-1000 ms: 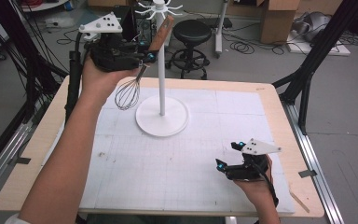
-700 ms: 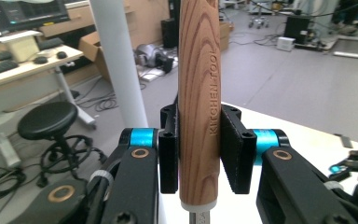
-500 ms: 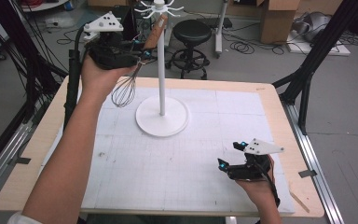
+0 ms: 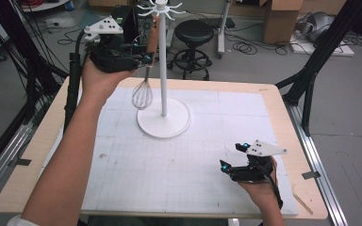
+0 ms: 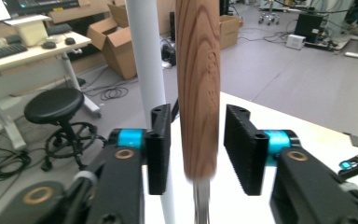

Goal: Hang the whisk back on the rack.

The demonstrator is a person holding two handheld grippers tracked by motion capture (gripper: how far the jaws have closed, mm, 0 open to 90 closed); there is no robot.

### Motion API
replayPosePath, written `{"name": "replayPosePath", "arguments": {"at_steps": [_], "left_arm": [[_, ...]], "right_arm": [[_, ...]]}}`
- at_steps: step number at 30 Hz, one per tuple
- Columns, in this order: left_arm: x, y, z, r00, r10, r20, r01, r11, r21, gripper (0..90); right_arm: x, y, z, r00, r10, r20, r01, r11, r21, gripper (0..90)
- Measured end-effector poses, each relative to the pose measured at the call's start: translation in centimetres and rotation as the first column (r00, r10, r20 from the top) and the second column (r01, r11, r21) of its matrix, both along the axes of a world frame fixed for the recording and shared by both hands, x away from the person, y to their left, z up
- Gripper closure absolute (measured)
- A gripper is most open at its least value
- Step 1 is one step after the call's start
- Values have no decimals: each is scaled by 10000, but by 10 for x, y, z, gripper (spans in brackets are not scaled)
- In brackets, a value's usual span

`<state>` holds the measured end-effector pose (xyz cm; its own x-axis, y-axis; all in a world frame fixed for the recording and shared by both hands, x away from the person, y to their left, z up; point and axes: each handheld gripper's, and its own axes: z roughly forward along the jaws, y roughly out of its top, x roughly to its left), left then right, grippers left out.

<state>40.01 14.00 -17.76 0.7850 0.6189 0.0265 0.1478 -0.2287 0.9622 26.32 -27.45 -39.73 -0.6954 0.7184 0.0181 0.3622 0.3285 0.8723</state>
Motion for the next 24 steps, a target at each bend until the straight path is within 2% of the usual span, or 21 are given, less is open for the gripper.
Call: {"name": "replayPosePath", "arguments": {"at_steps": [4,8,12,16,21,24], "left_arm": [[-2,5,-5,9997,-124,-220,122,9999,-112,565],[-6,11,-14,9984,-405,-393,406,9992,17,502],[-12,13,-29,9974,-413,-595,448,9972,591,412],[-17,19,-44,9953,-654,-718,688,9965,472,403],[-22,25,-58,9909,-606,-1203,649,9974,326,334],[-25,26,-64,9877,-576,-1457,639,9972,389,307]], "right_arm": [[0,0,1,10000,-8,35,8,10000,19,140],[-1,0,1,10000,12,72,-11,10000,-17,140],[-1,1,1,10000,46,9,-46,10000,13,140],[1,1,-1,10000,32,11,-32,10000,-57,140],[0,2,-1,10000,37,-32,-37,10000,-44,140],[0,2,-1,10000,24,-15,-24,10000,-48,140]]}}
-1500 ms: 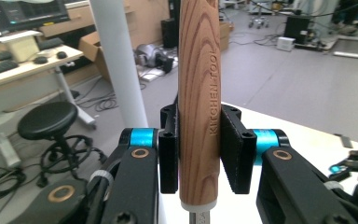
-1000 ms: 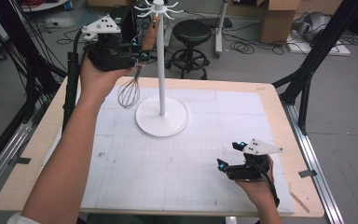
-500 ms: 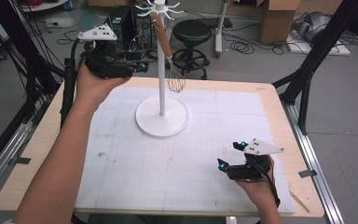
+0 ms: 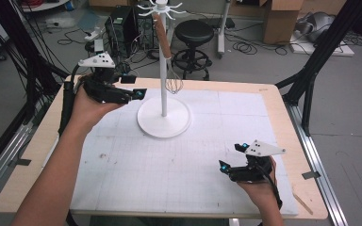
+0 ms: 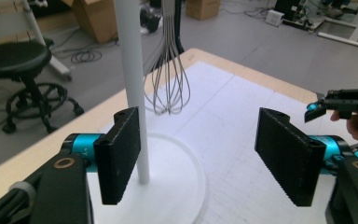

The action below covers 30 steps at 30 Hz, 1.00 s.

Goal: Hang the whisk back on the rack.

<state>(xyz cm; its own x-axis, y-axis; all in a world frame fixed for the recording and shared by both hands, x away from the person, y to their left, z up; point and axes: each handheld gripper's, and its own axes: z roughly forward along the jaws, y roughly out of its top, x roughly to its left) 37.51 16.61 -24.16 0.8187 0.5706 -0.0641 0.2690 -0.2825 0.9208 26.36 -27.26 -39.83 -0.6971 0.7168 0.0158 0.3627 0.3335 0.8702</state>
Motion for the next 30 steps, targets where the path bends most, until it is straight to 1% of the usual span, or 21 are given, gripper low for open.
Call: {"name": "replayPosePath", "arguments": {"at_steps": [5,10,13,15,17,19,23,26,27,28,30], "left_arm": [[-7,2,-9,9999,-171,15,171,9997,-185,276],[-14,3,-17,9995,-144,297,152,9996,-244,225],[-18,5,-23,9994,-108,343,117,9996,-269,193],[-21,7,-30,9993,-166,334,177,9993,-320,177],[-23,8,-39,9995,-134,289,149,9986,-498,167],[-25,10,-48,9996,-136,237,149,9983,-565,161],[-33,14,-72,9995,-77,320,94,9985,-536,156],[-42,16,-94,9993,1,376,14,9992,-398,155],[-44,16,-100,9995,11,319,-2,9996,-273,154],[-46,17,-106,9993,87,351,-83,9999,-99,154],[-49,17,-113,9992,88,379,-97,9997,232,153]], "right_arm": [[0,1,0,10000,25,9,-25,10000,-13,140],[0,2,-1,10000,28,-30,-28,10000,-35,140],[0,1,-1,10000,25,-12,-25,10000,-17,140],[0,1,0,10000,17,4,-17,10000,-28,140],[0,1,0,10000,25,24,-25,10000,-28,140],[0,0,-1,10000,2,-20,-2,10000,-35,140],[0,1,-1,10000,20,-67,-20,10000,-40,140],[0,3,-2,10000,53,-32,-53,10000,-73,140],[0,3,-2,10000,32,-66,-32,10000,-37,140],[0,4,-2,10000,36,-78,-36,10000,-85,140],[0,4,-2,9999,75,-108,-75,10000,-37,140]]}}
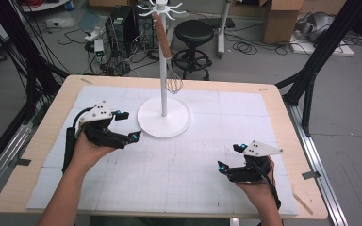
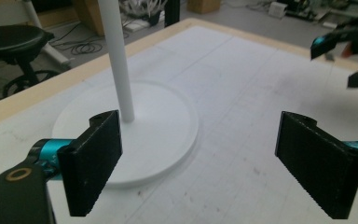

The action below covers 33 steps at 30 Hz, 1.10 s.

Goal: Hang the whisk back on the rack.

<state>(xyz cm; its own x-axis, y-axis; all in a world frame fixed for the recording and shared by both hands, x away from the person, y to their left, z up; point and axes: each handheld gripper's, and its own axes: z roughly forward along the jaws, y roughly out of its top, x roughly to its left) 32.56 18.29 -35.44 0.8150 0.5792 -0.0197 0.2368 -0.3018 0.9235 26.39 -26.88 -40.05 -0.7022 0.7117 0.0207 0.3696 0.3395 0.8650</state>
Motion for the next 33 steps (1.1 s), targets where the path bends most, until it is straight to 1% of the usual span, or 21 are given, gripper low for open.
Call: {"name": "replayPosePath", "arguments": {"at_steps": [2,5,7,8,10,12,13,14,16,17,18,20,21,24,26,27,29,30,33], "left_arm": [[-3,1,-6,10000,-89,25,88,9999,102,150],[-6,3,-12,9999,-172,2,172,9998,-29,150],[-9,5,-15,9997,-233,100,234,9996,-128,144],[-10,5,-17,9998,-180,124,182,9997,-190,144],[-14,8,-21,9994,-29,337,38,9996,-266,144],[-18,10,-29,9991,36,424,-24,9996,-294,144],[-18,12,-32,9994,31,353,-18,9993,-363,144],[-18,13,-35,9998,8,191,0,9992,-407,144],[-17,14,-38,10000,45,-11,-46,9995,-312,115],[-18,13,-38,10000,-9,-54,8,9996,-265,105],[-18,13,-38,10000,-84,-30,83,9996,-264,95],[-20,11,-37,9998,-98,165,102,9996,-247,87],[-20,11,-37,9997,-159,180,165,9994,-314,87],[-20,11,-37,9997,-233,63,236,9990,-392,68],[-19,12,-37,9993,-347,-147,339,9984,-455,67],[-18,12,-37,9991,-354,-213,342,9978,-565,62],[-17,13,-38,9987,-439,-241,423,9972,-617,61],[-17,13,-38,9981,-500,-356,475,9965,-689,61],[-18,13,-38,9971,-620,-449,592,9965,-596,61]], "right_arm": [[0,1,1,10000,52,-1,-52,9999,101,140],[0,3,2,9999,146,37,-146,9999,82,140],[0,4,1,9999,154,-2,-154,9998,89,140],[0,4,1,9998,183,5,-183,9998,57,140],[0,4,-1,9999,157,-60,-157,9998,77,140],[1,4,-2,9999,150,-5,-150,9999,60,140],[2,4,-2,9999,162,-38,-162,9998,93,140],[2,4,-3,9998,162,-91,-161,9998,122,140],[3,3,-3,9998,172,-106,-170,9997,170,140],[3,3,-3,9997,203,-128,-200,9996,200,140],[4,3,-3,9998,178,-99,-176,9996,215,140],[4,4,-3,9997,187,-142,-183,9995,264,140],[4,4,-3,9997,199,-137,-195,9995,259,140],[4,4,-5,9997,237,-71,-236,9996,178,140],[4,4,-5,9998,202,-90,-200,9996,185,140],[4,4,-5,9998,207,-69,-206,9996,216,140],[4,3,-4,9998,196,-41,-195,9996,206,140],[4,3,-4,9999,164,-17,-163,9997,182,140],[2,2,-3,10000,93,-31,-92,9997,211,140]]}}
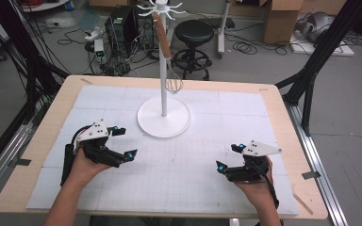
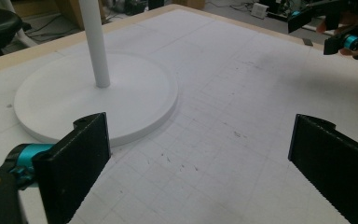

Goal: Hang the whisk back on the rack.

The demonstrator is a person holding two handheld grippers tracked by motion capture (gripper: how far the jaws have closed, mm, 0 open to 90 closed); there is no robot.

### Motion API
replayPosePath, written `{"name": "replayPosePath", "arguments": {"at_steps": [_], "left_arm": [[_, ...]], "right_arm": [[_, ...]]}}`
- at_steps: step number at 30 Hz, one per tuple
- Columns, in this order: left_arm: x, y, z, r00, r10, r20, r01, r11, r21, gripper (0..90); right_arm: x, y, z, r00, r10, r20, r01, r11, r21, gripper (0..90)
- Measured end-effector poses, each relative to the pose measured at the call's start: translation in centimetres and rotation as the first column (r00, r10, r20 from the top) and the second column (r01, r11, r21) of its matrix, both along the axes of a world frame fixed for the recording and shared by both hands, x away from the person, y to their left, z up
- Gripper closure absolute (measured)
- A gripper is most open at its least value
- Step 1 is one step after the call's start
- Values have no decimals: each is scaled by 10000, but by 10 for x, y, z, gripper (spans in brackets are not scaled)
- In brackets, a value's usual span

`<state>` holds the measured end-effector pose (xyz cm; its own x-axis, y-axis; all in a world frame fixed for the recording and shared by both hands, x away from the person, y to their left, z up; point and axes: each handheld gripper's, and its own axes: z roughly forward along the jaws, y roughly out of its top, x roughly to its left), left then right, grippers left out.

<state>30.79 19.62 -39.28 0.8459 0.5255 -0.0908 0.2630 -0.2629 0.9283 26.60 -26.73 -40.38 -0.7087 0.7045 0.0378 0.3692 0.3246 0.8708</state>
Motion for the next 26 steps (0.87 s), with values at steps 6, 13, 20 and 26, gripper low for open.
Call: {"name": "replayPosePath", "arguments": {"at_steps": [6,13,20,26], "left_arm": [[-1,0,0,9999,-109,69,110,9999,-93,61],[1,-1,-2,9999,-97,-80,98,9999,106,61],[3,-1,-4,9998,-145,-170,146,9998,109,61],[5,0,-5,9997,-74,-249,77,9999,123,61]], "right_arm": [[-1,1,0,10000,22,-12,-23,10000,-62,140],[-1,-1,-1,10000,-18,-50,18,10000,-40,140],[0,-2,-1,10000,-47,-16,47,10000,-17,140],[1,-2,-3,9999,-28,-101,27,9999,-96,140]]}}
